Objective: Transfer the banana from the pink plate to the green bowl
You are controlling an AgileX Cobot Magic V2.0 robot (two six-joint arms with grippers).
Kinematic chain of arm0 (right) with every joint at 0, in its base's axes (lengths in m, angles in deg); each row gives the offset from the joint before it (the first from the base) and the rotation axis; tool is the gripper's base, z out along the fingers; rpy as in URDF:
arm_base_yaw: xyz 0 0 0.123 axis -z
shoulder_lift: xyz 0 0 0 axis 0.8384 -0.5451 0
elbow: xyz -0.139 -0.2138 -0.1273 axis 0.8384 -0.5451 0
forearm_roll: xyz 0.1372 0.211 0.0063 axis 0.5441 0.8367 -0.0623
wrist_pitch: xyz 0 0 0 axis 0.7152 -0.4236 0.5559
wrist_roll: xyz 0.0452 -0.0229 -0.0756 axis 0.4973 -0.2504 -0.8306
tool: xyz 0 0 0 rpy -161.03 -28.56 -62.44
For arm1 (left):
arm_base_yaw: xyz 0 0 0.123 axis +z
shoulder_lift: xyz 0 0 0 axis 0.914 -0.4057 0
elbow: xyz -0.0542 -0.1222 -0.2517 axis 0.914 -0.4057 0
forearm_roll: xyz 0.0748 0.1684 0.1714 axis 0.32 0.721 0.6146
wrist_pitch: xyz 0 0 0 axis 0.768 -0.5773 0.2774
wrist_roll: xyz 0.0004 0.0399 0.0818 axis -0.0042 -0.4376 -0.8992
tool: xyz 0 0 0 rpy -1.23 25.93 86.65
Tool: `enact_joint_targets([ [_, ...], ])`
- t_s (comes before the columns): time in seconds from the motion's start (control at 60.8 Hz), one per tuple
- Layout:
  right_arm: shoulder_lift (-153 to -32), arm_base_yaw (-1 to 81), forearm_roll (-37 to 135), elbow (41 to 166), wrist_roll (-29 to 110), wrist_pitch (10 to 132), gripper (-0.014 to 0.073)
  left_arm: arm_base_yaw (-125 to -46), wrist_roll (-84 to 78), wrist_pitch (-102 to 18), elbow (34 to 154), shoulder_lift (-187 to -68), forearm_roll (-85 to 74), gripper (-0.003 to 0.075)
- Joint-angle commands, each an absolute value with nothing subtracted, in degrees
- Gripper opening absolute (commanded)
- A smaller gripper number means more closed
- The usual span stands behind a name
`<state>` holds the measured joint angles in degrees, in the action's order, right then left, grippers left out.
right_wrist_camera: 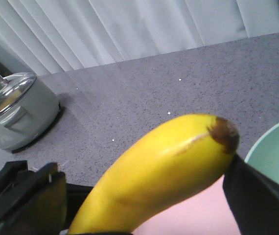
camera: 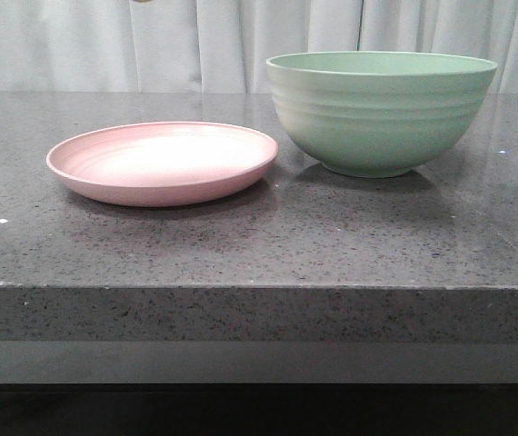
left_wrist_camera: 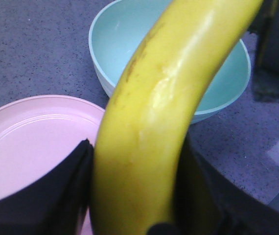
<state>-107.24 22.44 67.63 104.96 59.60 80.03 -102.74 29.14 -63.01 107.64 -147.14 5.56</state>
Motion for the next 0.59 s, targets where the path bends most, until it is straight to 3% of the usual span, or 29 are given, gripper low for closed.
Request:
enact_joint_targets([
  [0.0,-107.2,22.0,68.5,107.6,59.4,85.0,0.0652,-103.3,28.5,-60.1,109.3,-146.0,3.9,0.0124],
  [0.313,-109.7,22.0,70.3,107.6,59.4,88.3,0.0632,-103.3,28.5,-60.1,109.3,-146.0,3.9,0.0124],
  [0.428,-109.7,22.0,70.3,107.6,59.4,88.5,0.0477,-103.3,28.5,-60.1,109.3,-146.0,3.9,0.0124],
  [0.576,-109.7,22.0,70.3,107.6,59.4,88.2,0.0178,-103.3,28.5,-60.1,109.3,-146.0,3.9,0.0124],
])
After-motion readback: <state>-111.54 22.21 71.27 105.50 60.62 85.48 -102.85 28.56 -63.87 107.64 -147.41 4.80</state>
